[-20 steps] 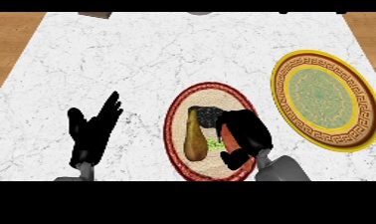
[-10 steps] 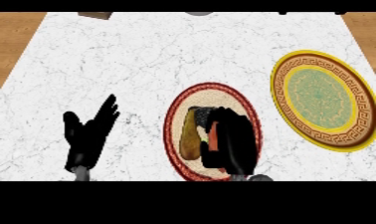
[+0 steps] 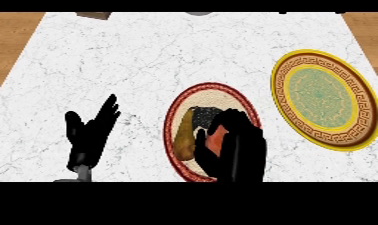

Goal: Pick the sweet potato from the placemat and place it in the plate

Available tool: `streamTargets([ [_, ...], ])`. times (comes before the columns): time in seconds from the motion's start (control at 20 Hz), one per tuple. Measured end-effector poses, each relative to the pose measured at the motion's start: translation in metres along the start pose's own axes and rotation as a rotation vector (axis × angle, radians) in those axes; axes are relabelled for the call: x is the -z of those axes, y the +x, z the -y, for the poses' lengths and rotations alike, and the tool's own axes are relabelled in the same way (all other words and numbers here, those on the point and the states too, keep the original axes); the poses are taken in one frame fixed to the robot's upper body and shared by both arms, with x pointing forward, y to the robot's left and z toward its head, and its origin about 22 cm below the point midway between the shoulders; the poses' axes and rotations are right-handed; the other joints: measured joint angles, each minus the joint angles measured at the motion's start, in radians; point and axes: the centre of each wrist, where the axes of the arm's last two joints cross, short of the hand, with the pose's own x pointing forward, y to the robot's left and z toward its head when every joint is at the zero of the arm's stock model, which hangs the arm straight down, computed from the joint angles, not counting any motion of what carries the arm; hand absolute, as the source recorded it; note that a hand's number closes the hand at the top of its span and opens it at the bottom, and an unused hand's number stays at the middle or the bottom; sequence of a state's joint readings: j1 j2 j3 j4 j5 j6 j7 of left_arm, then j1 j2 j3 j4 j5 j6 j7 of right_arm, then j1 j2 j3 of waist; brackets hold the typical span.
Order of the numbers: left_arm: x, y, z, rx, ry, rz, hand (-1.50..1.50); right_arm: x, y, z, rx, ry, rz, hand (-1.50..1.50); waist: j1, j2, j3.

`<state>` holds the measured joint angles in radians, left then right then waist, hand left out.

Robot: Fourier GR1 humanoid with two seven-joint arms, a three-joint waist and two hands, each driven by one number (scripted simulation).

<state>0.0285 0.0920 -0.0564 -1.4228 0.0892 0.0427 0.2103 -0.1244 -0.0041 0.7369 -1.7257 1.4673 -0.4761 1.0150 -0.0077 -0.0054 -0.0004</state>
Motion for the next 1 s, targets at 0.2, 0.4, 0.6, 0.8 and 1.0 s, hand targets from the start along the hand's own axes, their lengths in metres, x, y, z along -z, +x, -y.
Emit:
streamTargets([
  [0.2, -0.001, 0.004, -0.001, -0.002, -0.006, 0.000, 0.00, 0.012, -0.007, 0.011, 0.058, -0.104, -0.051, 1.50, 0.002, 0.002, 0.001],
  [0.4, -0.002, 0.004, -0.003, 0.000, -0.002, -0.002, 0.00, 0.020, -0.025, 0.019, 0.135, -0.189, -0.119, 1.50, 0.003, 0.004, 0.001],
  [0.6, -0.004, 0.001, 0.004, 0.001, -0.011, 0.002, 0.00, 0.039, -0.066, 0.022, 0.122, -0.266, -0.160, 1.50, 0.006, 0.005, 0.001],
  [0.8, 0.003, 0.010, 0.005, -0.001, -0.015, 0.004, 0.00, 0.069, -0.107, 0.031, 0.090, -0.361, -0.196, 1.50, 0.007, 0.007, 0.001],
  [1.0, 0.006, 0.009, 0.009, 0.006, -0.019, 0.008, 0.00, 0.098, -0.150, 0.036, 0.065, -0.422, -0.222, 1.50, 0.012, 0.008, 0.002],
])
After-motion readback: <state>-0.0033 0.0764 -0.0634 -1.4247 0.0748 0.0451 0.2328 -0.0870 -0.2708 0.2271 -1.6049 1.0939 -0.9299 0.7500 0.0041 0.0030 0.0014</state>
